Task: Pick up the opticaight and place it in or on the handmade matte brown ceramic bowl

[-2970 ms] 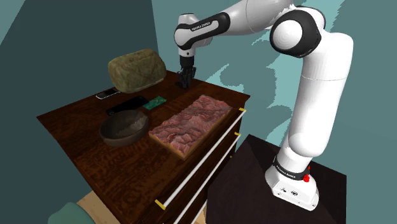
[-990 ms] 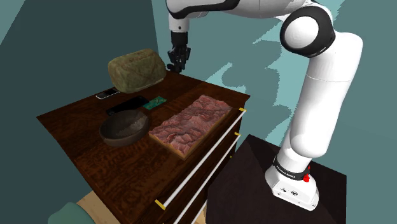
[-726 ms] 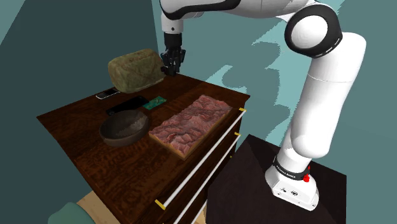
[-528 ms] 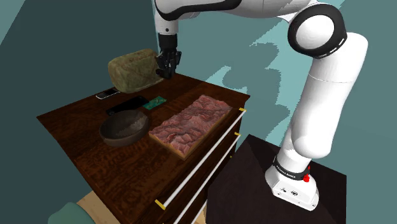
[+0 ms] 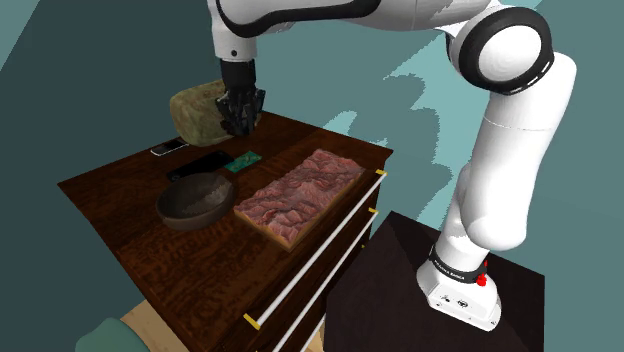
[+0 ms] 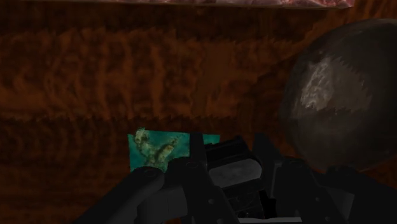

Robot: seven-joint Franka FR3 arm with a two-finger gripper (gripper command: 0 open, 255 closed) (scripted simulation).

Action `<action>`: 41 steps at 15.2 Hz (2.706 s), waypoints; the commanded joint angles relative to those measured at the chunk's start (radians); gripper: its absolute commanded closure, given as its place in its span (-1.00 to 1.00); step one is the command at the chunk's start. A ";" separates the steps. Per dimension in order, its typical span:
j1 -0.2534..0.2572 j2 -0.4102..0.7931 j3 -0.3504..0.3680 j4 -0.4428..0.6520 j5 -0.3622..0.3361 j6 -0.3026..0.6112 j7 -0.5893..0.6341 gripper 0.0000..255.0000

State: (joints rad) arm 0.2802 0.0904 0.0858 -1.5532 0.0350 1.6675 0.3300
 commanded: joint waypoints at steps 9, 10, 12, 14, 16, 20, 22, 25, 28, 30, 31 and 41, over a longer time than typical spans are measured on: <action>0.139 0.112 0.099 0.139 -0.036 -0.020 0.239 1.00; 0.154 0.130 0.108 0.163 -0.042 -0.026 0.262 1.00; 0.175 0.154 0.118 0.196 -0.050 -0.035 0.291 1.00; 0.173 0.147 0.117 0.159 -0.049 -0.005 0.290 1.00; 0.172 0.142 0.117 0.124 -0.047 0.025 0.288 1.00; 0.170 0.134 0.116 0.060 -0.046 0.082 0.286 1.00; 0.169 0.132 0.116 0.030 -0.045 0.109 0.286 1.00; 0.168 0.131 0.115 -0.025 -0.045 0.163 0.284 1.00; 0.168 0.131 0.115 -0.025 -0.045 0.163 0.284 1.00; 0.168 0.131 0.115 -0.025 -0.045 0.163 0.284 1.00; 0.168 0.131 0.115 -0.025 -0.045 0.163 0.284 1.00; 0.168 0.130 0.115 0.041 -0.045 0.096 0.284 -1.00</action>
State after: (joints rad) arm 0.4498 0.2230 0.2019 -1.5346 -0.0106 1.7897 0.6171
